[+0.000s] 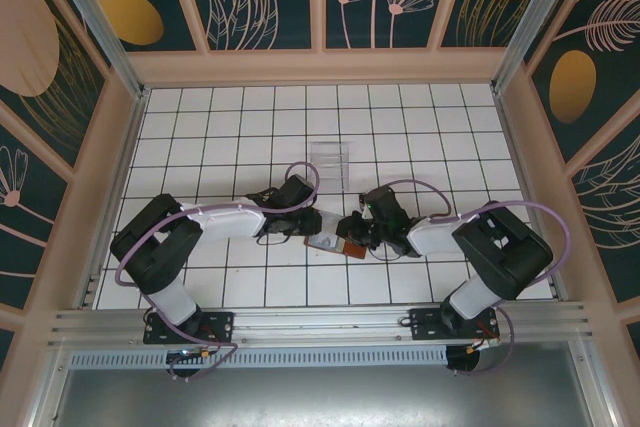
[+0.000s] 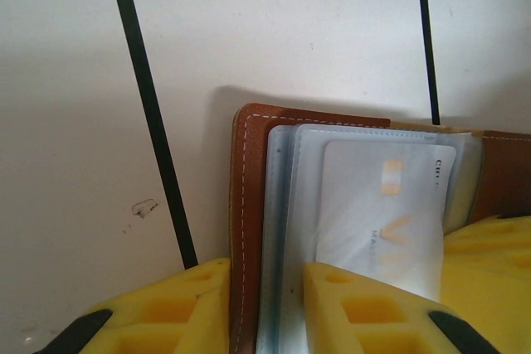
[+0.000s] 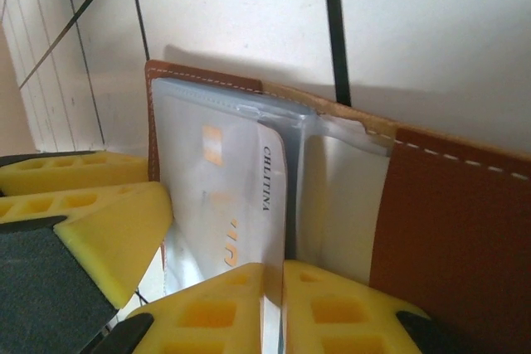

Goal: Take the credit cards out of the card holder

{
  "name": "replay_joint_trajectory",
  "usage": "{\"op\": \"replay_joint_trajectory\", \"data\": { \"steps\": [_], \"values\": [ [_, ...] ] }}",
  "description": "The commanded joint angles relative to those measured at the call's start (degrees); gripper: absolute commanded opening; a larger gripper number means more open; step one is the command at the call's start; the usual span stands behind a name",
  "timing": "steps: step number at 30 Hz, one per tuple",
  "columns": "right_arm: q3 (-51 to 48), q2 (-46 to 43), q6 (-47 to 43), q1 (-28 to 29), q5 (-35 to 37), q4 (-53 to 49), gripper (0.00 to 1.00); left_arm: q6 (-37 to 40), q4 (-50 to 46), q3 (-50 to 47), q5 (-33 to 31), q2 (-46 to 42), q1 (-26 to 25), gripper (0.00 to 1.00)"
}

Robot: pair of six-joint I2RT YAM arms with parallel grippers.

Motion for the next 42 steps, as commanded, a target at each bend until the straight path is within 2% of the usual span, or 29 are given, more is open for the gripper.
{"op": "replay_joint_trajectory", "data": {
  "steps": [1, 8, 17, 26, 40, 42],
  "values": [
    [-0.16, 2.83, 0.84, 1.47, -7.42, 8.98, 0.14, 1.11, -9.69, -3.45, -0.40, 6.29, -1.00, 0.29],
    [-0.41, 4.91, 1.74, 1.52, -8.30, 10.79, 0.11, 0.91, -9.09, -4.24, 0.12, 6.16, -1.08, 0.29],
    [-1.95, 0.02, 0.80, 1.35, -3.99, 3.32, 0.03, 0.91, -11.55, -3.67, -3.53, 5.83, -1.09, 0.29],
    [-4.38, -4.55, 0.53, 0.73, -3.51, -0.42, 0.00, 0.38, -12.74, -4.24, -5.16, 4.90, -1.07, 0.30],
    [-6.06, -9.47, 1.48, -1.03, 0.80, -4.91, 0.00, 0.77, -12.44, -4.18, -4.30, 4.84, -1.15, 0.31],
    [-5.92, -9.18, 1.85, -1.03, 0.73, -3.96, 0.04, 0.82, -12.00, -4.23, -3.57, 4.88, -1.08, 0.32]
  ]
}}
